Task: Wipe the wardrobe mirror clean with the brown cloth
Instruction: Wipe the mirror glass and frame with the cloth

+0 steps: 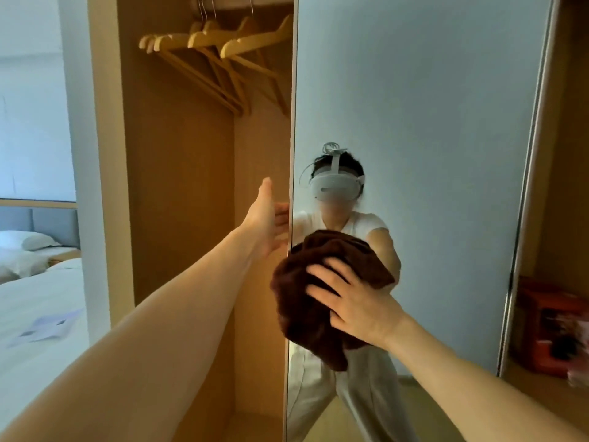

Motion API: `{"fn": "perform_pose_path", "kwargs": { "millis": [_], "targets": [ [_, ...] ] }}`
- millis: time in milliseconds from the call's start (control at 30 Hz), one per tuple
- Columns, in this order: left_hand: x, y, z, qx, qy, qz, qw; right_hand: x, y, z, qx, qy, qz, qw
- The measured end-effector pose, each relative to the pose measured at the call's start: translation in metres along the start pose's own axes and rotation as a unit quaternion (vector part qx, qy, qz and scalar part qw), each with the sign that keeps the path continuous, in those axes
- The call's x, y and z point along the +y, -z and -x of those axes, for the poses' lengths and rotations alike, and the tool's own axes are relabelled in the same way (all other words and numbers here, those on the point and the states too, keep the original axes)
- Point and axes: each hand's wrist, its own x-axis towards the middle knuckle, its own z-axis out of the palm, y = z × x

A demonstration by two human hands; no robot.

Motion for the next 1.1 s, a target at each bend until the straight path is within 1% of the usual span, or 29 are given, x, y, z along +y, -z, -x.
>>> {"fn": "perform_pose_path", "kwargs": {
  "millis": [33, 67, 100, 167, 200, 267, 333, 400, 467, 500, 533, 567, 600, 633, 667, 700, 733, 767, 800, 833, 867, 1000, 1033, 1100],
  "targets": [
    [0.002, 0.001, -0.001, 0.002, -0.003, -0.014, 1.000, 0.014, 0.007, -0.003, -0.015, 0.036, -0.002, 0.999],
    [0.005, 0.001, -0.001, 0.007, -0.007, -0.024, 1.000, 0.029, 0.017, -0.010, -0.024, 0.051, -0.003, 0.998],
    [0.007, 0.001, 0.000, 0.013, -0.008, -0.028, 0.999, 0.043, 0.028, -0.021, -0.025, 0.044, -0.004, 0.999],
    [0.010, 0.000, 0.003, 0.020, -0.013, -0.033, 0.999, 0.072, 0.055, -0.052, -0.006, 0.000, 0.002, 1.000],
    [0.012, -0.002, 0.005, 0.024, -0.023, -0.038, 0.999, 0.087, 0.069, -0.070, 0.015, -0.026, 0.016, 0.999],
    [0.015, -0.007, 0.010, 0.025, -0.047, -0.072, 0.996, 0.115, 0.098, -0.106, 0.048, -0.081, 0.061, 0.994],
    [0.018, -0.013, 0.015, 0.029, -0.057, -0.115, 0.991, 0.132, 0.118, -0.132, 0.063, -0.123, 0.084, 0.987],
    [0.024, -0.019, 0.021, 0.026, -0.054, -0.147, 0.987, 0.135, 0.120, -0.136, 0.078, -0.149, 0.084, 0.982],
    [0.028, -0.024, 0.026, 0.029, -0.055, -0.176, 0.982, 0.131, 0.111, -0.120, 0.104, -0.177, 0.065, 0.977],
    [0.029, -0.028, 0.028, 0.043, -0.060, -0.182, 0.980, 0.128, 0.106, -0.106, 0.113, -0.191, 0.059, 0.973],
    [0.029, -0.033, 0.029, 0.076, -0.074, -0.190, 0.976, 0.126, 0.101, -0.090, 0.113, -0.198, 0.058, 0.972],
    [0.030, -0.039, 0.030, 0.129, -0.102, -0.209, 0.964, 0.125, 0.097, -0.074, 0.107, -0.194, 0.061, 0.973],
    [0.031, -0.044, 0.031, 0.193, -0.147, -0.247, 0.938, 0.125, 0.094, -0.059, 0.097, -0.179, 0.064, 0.977],
    [0.033, -0.053, 0.034, 0.248, -0.210, -0.291, 0.900, 0.127, 0.093, -0.044, 0.084, -0.154, 0.068, 0.982],
    [0.033, -0.064, 0.039, 0.276, -0.282, -0.317, 0.862, 0.129, 0.094, -0.031, 0.066, -0.122, 0.072, 0.988],
    [0.034, -0.078, 0.044, 0.271, -0.354, -0.319, 0.837, 0.133, 0.097, -0.021, 0.043, -0.095, 0.078, 0.992],
    [0.033, -0.094, 0.047, 0.236, -0.404, -0.309, 0.828, 0.140, 0.101, -0.017, 0.022, -0.078, 0.083, 0.993],
    [0.031, -0.109, 0.049, 0.188, -0.436, -0.301, 0.827, 0.147, 0.107, -0.017, 0.010, -0.077, 0.086, 0.993],
    [0.030, -0.126, 0.047, 0.141, -0.454, -0.313, 0.822, 0.157, 0.115, -0.019, 0.007, -0.097, 0.089, 0.991],
    [0.032, -0.143, 0.044, 0.104, -0.462, -0.344, 0.811, 0.167, 0.123, -0.022, 0.016, -0.128, 0.086, 0.988],
    [0.038, -0.160, 0.039, 0.085, -0.467, -0.371, 0.798, 0.179, 0.133, -0.025, 0.033, -0.161, 0.081, 0.983],
    [0.079, -0.207, 0.019, 0.084, -0.476, -0.426, 0.765, 0.213, 0.159, -0.034, 0.077, -0.240, 0.072, 0.965],
    [0.082, -0.213, 0.013, 0.087, -0.482, -0.447, 0.748, 0.216, 0.159, -0.035, 0.094, -0.261, 0.057, 0.959],
    [0.073, -0.215, 0.005, 0.098, -0.511, -0.493, 0.697, 0.209, 0.150, -0.031, 0.124, -0.302, 0.028, 0.945]
  ]
}}
